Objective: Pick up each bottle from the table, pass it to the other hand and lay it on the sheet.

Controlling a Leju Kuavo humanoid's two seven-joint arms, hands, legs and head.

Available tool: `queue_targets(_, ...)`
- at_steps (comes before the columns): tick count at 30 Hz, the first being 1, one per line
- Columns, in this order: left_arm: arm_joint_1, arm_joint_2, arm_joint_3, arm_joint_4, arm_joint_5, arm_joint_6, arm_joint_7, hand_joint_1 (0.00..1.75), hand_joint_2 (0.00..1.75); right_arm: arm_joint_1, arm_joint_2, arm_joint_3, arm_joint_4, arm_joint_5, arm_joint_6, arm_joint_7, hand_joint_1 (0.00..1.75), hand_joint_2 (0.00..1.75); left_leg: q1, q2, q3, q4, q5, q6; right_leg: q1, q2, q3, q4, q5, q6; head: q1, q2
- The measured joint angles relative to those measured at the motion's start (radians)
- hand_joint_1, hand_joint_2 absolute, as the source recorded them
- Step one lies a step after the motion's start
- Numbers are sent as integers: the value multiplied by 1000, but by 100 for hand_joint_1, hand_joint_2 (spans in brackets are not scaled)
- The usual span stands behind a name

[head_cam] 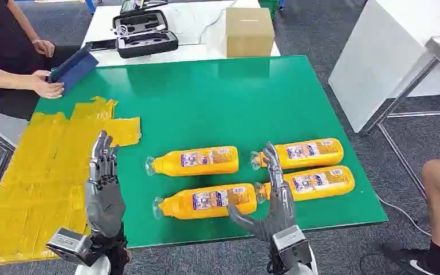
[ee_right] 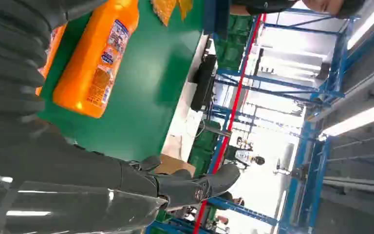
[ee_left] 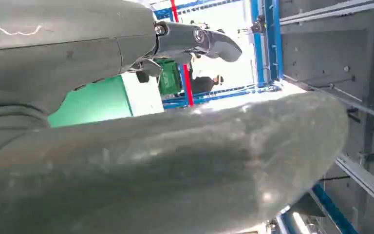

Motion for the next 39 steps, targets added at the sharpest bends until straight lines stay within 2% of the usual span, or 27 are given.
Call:
queue_targets(25, 0, 0, 0, -2, 9, 0, 6, 0, 0, 0, -1, 0, 0, 30, 5, 24, 0, 175, 0, 0, 0, 0, 0, 0, 0, 0, 0, 0, 0, 0, 0, 0)
queue_targets(27, 1, 0, 0, -2, 12, -1, 7, 0, 0, -2, -4, 0, 0, 71, 25, 85, 0, 175, 0, 0, 0, 0, 0, 0, 0, 0, 0, 0, 0, 0, 0, 0)
queue_targets(29, 2, 0, 2, -2, 18, -15, 7, 0, 0, -8, -19, 0, 0, 144, 59, 190, 0, 175, 0, 0, 0, 0, 0, 0, 0, 0, 0, 0, 0, 0, 0, 0)
queue_targets(33, 7, 0, 10, -2, 19, -56, 10, 0, 0, -52, -74, 1, 8, 364, 123, 407, 0, 175, 0, 0, 0, 0, 0, 0, 0, 0, 0, 0, 0, 0, 0, 0)
queue_targets(39, 7, 0, 15, -3, 3, -81, 32, 0, 0, -121, -138, 24, 26, 475, 202, 533, 0, 175, 0, 0, 0, 0, 1, 1, 0, 0, 1, 0, 0, 0, 0, 0)
